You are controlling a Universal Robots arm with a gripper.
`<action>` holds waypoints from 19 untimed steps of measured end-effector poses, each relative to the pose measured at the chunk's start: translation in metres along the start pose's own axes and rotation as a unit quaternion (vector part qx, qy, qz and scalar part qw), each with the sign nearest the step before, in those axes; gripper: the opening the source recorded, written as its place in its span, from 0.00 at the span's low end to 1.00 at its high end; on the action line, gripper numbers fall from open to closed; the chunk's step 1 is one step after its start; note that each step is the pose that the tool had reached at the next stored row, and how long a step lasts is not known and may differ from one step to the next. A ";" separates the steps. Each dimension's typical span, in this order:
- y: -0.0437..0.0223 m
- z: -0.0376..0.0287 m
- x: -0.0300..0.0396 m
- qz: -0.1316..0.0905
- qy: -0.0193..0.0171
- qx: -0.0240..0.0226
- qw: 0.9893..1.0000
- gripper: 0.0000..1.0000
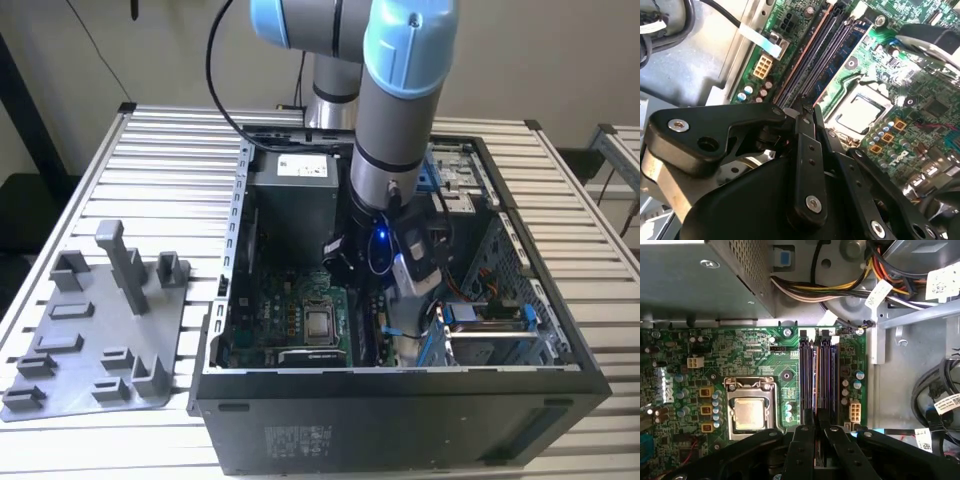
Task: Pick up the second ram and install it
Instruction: 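Insert the second ram into the second slot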
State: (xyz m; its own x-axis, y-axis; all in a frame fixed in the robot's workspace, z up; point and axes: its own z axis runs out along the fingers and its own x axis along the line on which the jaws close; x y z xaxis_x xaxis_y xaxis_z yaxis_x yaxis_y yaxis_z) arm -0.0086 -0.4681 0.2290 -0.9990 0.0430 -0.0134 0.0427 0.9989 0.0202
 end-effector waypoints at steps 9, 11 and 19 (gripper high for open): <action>0.0013 0.0063 0.0011 0.000 0.000 0.000 1.000 0.14; 0.0014 0.0072 0.0013 0.000 0.000 0.000 1.000 0.14; 0.0015 0.0090 0.0026 -0.001 0.000 0.000 1.000 0.14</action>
State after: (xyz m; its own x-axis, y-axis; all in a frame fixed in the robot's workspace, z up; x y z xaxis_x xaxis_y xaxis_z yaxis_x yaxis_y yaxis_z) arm -0.0111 -0.4663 0.2200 -0.9991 0.0411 -0.0134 0.0408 0.9990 0.0202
